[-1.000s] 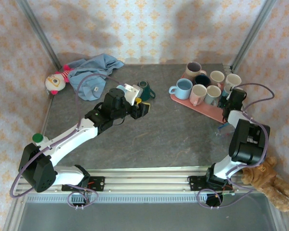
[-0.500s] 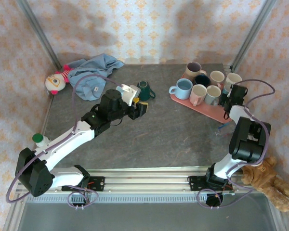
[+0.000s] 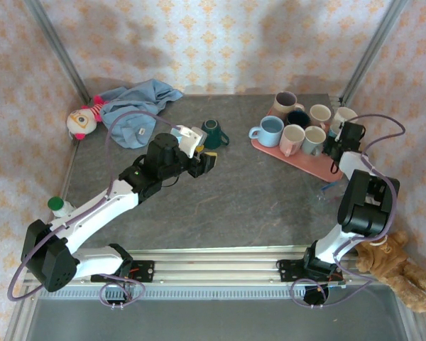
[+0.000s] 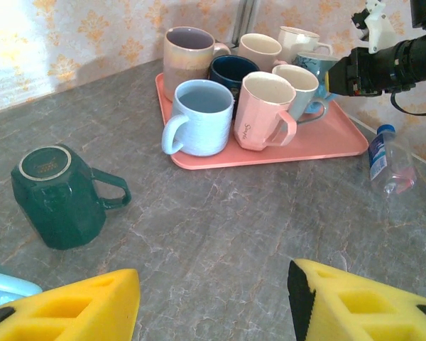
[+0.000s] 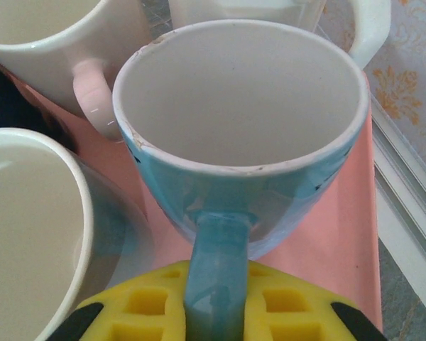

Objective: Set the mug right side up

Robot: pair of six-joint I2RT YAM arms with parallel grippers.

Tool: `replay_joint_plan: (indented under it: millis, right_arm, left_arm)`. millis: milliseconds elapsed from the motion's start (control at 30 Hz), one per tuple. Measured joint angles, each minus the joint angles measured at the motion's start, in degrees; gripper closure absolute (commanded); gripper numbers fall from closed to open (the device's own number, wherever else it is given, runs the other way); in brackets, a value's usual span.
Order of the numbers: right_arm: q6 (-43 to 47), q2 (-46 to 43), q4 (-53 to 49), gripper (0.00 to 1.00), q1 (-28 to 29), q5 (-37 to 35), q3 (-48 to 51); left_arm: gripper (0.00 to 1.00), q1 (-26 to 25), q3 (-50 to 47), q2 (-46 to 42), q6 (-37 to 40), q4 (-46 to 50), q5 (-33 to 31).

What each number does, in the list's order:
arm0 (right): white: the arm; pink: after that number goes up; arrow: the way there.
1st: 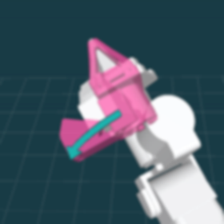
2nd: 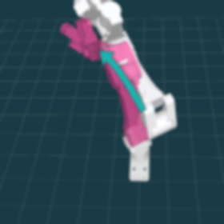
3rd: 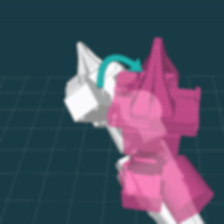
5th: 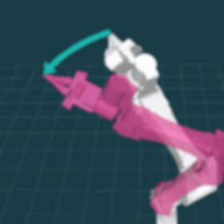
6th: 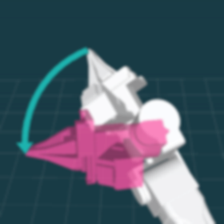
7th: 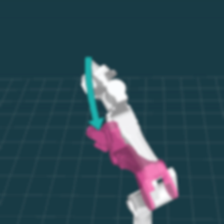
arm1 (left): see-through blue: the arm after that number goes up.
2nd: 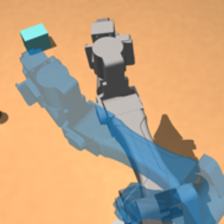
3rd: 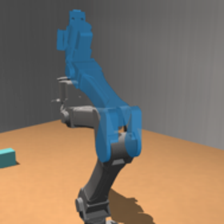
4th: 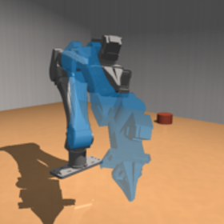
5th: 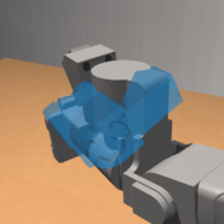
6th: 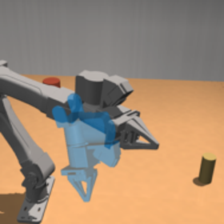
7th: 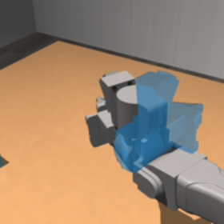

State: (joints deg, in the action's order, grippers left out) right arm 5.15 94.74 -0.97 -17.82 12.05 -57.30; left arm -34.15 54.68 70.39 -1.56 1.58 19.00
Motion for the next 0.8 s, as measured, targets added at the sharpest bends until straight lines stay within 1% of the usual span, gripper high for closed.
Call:
replay_joint_plan:
  millis: [233,400,500,600,733,800]
  right_arm:
    - [-1.51,-2.34,0.09,0.67,-0.02,0.98,3.65]
    - [-2.16,-6.03,0.24,0.62,-0.02,1.55,6.4]
    - [-2.23,-9.09,0.35,0.58,-0.02,1.51,7.56]
    - [-3.13,-12.79,0.07,0.49,-0.02,0.92,8.35]
    - [-5.16,-18.75,-2.89,0.41,-0.02,-0.48,8.26]
    - [-6.12,-21.94,-5.25,0.4,-0.02,-0.42,7.72]
  left_arm:
    - [0.42,0.0,0.0,0.0,0.0,0.02,0.0]
    - [0.42,0.0,0.0,0.0,-0.04,0.02,0.02]
    - [0.42,0.0,0.0,0.0,-0.09,0.02,0.02]
    - [0.42,0.0,0.0,0.0,-0.2,0.02,0.0]
    - [0.4,0.0,0.02,0.15,-0.76,0.07,-0.48]
    - [0.39,0.0,0.15,0.26,-1.03,0.55,-1.55]
